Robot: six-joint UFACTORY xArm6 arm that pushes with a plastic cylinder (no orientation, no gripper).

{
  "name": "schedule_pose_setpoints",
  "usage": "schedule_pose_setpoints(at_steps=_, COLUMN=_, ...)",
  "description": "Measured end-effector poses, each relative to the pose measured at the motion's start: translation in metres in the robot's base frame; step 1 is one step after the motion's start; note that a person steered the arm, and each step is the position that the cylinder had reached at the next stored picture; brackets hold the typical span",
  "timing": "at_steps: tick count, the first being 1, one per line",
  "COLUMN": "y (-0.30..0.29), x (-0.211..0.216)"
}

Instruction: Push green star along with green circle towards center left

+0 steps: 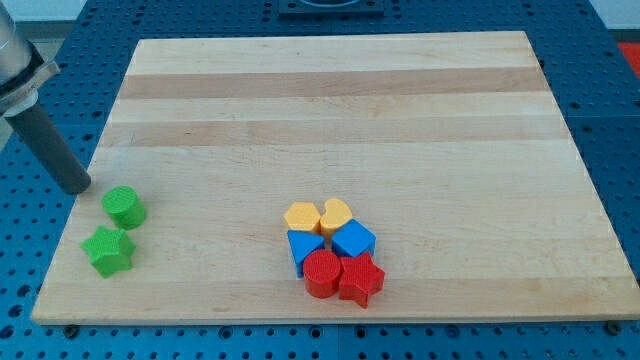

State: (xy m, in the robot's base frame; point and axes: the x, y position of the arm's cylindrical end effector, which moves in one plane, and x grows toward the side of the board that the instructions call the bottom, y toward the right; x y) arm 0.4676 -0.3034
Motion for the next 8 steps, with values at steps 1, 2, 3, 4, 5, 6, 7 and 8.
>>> schedule_pose_setpoints(at_steps=1, y=-0.001, x=0.036)
schedule_pose_setpoints(at_steps=2, y=0.002, x=0.128)
schedule_pose_setpoints(at_steps=3, y=0.033, x=0.150)
schedule_pose_setpoints(at_steps=4, y=0.066, x=0.127)
schedule_pose_setpoints(at_steps=5, y=0.068, x=0.111)
schedule_pose_setpoints(at_steps=6, y=0.062, x=0.096)
schedule_pose_setpoints(at_steps=7, y=0.059, x=0.080)
schedule_pose_setpoints(at_steps=8, y=0.057, x=0.061)
